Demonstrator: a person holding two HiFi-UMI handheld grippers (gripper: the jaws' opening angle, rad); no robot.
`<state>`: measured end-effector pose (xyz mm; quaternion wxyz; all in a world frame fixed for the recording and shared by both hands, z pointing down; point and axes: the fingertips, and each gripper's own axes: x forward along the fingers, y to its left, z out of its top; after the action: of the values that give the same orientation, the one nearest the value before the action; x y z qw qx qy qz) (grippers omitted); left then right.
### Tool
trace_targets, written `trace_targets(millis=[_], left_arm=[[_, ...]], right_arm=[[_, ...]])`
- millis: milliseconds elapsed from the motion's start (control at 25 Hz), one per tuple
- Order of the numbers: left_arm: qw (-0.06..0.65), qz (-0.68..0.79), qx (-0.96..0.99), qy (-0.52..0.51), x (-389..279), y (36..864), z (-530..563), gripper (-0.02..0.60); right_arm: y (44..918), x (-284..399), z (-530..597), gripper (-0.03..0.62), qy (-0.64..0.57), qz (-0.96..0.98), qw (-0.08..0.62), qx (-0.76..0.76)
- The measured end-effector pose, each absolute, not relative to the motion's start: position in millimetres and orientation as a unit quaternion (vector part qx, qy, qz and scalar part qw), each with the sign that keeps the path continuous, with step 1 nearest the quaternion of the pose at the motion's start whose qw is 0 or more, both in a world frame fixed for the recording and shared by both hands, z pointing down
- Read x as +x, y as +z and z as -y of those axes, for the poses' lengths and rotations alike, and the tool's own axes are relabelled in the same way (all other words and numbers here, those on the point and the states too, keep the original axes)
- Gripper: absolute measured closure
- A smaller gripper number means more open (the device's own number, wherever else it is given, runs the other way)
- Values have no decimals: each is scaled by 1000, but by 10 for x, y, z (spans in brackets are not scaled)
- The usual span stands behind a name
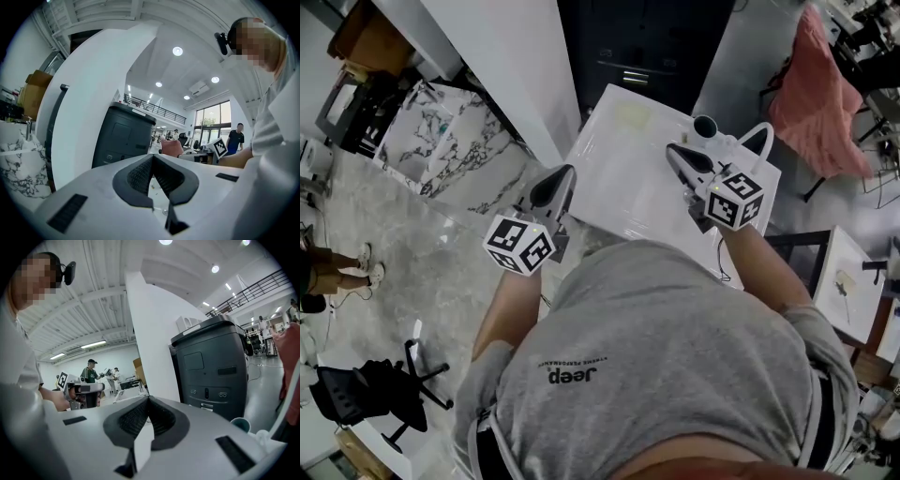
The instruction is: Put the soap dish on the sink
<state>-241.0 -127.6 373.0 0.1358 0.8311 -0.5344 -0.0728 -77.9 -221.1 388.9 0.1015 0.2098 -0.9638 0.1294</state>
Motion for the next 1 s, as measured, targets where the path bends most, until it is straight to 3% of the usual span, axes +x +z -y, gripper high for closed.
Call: trace_targets(millis=[1000], left_arm=[[135, 536, 831, -64, -2442, 3714, 1302, 569]], right_arm=[[3868, -820, 2232, 542, 119, 966, 112, 201]])
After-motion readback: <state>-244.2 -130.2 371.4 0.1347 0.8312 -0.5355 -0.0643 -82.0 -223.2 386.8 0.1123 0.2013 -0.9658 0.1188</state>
